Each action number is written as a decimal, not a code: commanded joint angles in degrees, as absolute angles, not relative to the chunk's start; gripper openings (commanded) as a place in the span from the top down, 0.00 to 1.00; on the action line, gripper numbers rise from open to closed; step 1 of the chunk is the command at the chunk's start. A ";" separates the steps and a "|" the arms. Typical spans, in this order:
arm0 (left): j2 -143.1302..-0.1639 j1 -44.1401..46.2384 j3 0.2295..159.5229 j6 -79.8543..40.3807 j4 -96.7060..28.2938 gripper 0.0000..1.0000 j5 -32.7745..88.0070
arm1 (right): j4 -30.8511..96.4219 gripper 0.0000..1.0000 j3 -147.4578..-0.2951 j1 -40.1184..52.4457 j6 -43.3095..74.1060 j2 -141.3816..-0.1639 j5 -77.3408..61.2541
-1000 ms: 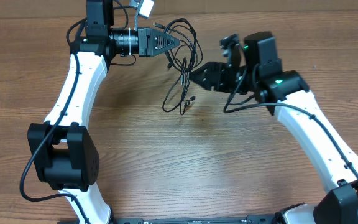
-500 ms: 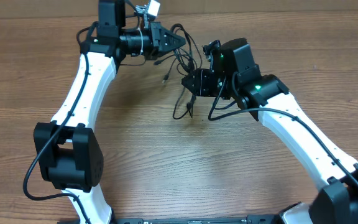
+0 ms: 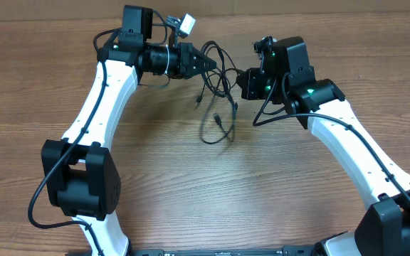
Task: Untangle cables
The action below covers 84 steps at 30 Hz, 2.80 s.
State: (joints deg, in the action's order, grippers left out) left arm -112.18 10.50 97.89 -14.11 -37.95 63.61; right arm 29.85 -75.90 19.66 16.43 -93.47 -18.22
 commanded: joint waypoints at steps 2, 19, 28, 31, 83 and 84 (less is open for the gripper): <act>-111.44 12.78 99.39 -7.29 -35.92 0.96 73.06 | 26.61 0.96 -76.58 20.99 14.72 -91.90 -25.85; -111.44 9.02 99.39 -46.28 -1.28 0.96 74.28 | 37.60 0.06 -76.47 8.36 12.84 -86.87 -41.06; -111.44 9.72 99.39 -63.09 4.64 0.96 71.81 | 34.96 0.13 -76.44 18.11 5.65 -95.68 -35.20; -111.42 9.78 99.39 -65.36 5.63 0.96 72.73 | 30.00 0.16 -76.44 20.10 5.69 -99.72 -33.54; -111.48 -0.82 99.37 -20.51 -5.76 0.96 83.64 | 57.67 0.85 -76.58 -5.67 4.23 -74.06 -23.94; -111.50 -0.84 99.37 -20.53 -5.78 0.96 83.70 | 58.28 0.85 -76.58 -5.67 4.49 -74.28 -22.87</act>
State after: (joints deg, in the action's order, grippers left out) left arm -112.18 0.14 98.15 -22.02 -6.07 83.40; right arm 57.60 -75.92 -5.21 5.74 -75.16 -29.43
